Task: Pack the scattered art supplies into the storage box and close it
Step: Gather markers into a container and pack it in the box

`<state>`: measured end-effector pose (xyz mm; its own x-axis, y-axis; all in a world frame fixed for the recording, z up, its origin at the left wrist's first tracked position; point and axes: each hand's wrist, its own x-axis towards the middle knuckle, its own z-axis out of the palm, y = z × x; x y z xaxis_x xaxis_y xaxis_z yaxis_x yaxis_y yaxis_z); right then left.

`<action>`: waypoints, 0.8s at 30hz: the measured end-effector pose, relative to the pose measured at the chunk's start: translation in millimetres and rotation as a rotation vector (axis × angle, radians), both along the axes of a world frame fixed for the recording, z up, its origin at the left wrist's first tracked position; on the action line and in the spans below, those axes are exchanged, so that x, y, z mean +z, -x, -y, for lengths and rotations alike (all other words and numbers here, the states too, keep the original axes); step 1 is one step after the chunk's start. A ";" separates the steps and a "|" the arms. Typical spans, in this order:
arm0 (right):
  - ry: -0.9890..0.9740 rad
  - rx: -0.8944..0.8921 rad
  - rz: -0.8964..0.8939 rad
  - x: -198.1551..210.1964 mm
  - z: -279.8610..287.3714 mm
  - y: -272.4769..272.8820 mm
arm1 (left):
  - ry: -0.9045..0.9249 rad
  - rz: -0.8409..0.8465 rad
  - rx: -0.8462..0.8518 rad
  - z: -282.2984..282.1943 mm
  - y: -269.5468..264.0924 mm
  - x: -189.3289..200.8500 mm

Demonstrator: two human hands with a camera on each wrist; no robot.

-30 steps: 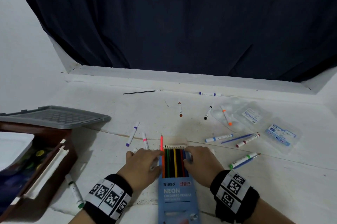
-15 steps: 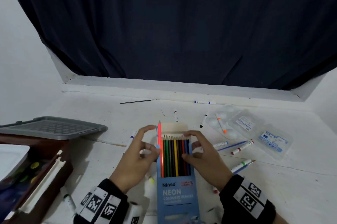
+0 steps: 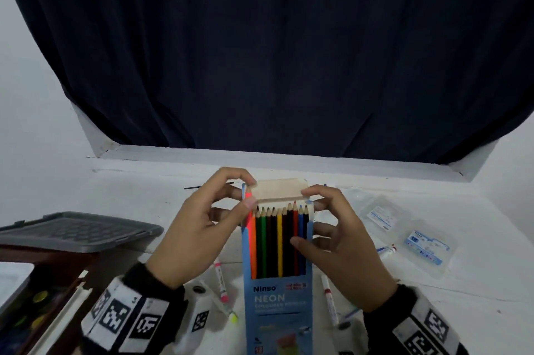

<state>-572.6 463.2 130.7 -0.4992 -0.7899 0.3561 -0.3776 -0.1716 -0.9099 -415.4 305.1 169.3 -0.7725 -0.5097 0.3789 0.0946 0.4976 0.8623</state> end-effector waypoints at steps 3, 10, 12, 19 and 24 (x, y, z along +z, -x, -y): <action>0.006 -0.018 0.000 -6.1 -1.6 -0.1 | -0.007 0.025 0.004 -0.5 -0.3 -10.2; 0.084 -0.013 -0.032 -10.8 -4.8 0.1 | 0.017 0.042 -0.038 -2.2 -2.4 -21.9; 0.088 0.005 -0.046 -9.1 -3.1 1.5 | 0.002 0.011 -0.010 -0.8 -0.5 -23.4; 0.062 0.031 -0.114 -8.6 2.0 6.5 | -0.076 -0.021 -0.037 -4.1 0.9 -18.2; 0.061 -0.034 -0.263 -12.3 3.5 8.5 | 0.023 -0.062 -0.040 -2.5 2.8 -21.1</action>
<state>-581.1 459.7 118.4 -0.4091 -0.7476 0.5232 -0.6060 -0.2061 -0.7683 -418.2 307.5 148.2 -0.7668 -0.4693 0.4380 0.1677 0.5121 0.8424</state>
